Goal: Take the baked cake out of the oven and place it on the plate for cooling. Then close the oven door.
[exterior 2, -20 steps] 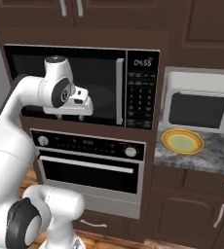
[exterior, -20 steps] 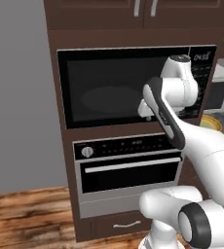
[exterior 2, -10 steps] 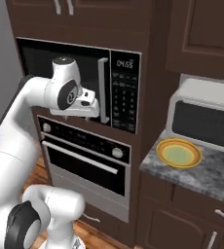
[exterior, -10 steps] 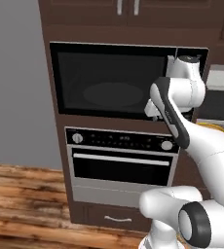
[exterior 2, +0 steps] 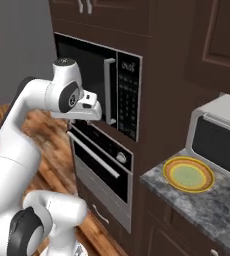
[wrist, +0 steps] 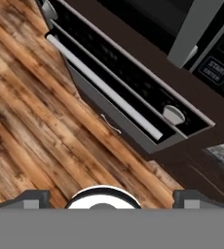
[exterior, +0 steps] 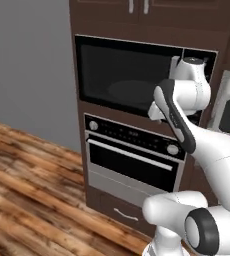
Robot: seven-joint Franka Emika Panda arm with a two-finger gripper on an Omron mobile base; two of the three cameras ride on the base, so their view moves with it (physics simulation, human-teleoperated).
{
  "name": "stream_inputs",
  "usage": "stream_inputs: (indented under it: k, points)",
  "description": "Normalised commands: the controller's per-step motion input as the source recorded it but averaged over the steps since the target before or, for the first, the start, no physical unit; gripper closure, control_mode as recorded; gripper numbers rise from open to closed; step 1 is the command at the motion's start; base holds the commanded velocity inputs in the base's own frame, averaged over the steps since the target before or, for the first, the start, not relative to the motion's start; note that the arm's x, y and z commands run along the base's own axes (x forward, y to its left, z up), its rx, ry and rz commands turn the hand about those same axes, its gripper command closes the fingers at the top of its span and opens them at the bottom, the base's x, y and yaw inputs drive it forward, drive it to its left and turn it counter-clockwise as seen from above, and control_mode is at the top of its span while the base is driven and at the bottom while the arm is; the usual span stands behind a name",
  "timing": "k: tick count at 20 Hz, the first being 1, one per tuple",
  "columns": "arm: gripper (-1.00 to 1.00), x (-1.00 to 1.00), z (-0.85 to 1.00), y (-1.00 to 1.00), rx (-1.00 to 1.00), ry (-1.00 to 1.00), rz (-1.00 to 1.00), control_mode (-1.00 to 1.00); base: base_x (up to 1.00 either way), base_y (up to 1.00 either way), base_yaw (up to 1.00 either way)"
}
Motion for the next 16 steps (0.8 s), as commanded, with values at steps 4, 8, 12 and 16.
stream_inputs:
  k: [4, 8, 12, 16]
  points:
    - [-1.00, 0.00, 0.00, 0.00, 0.00, 0.00, 0.00, 1.00, 0.00, -0.69, 0.46]
    - [-1.00, 0.00, 0.00, 0.00, 0.00, 0.00, 0.00, 1.00, -0.05, -0.60, 0.40]
    - [-1.00, 0.00, 0.00, 0.00, 0.00, 0.00, 0.00, 1.00, -0.16, -0.51, 0.31]
    - [-1.00, 0.00, 0.00, 0.00, 0.00, 0.00, 0.00, 1.00, -0.34, -0.52, 0.21]
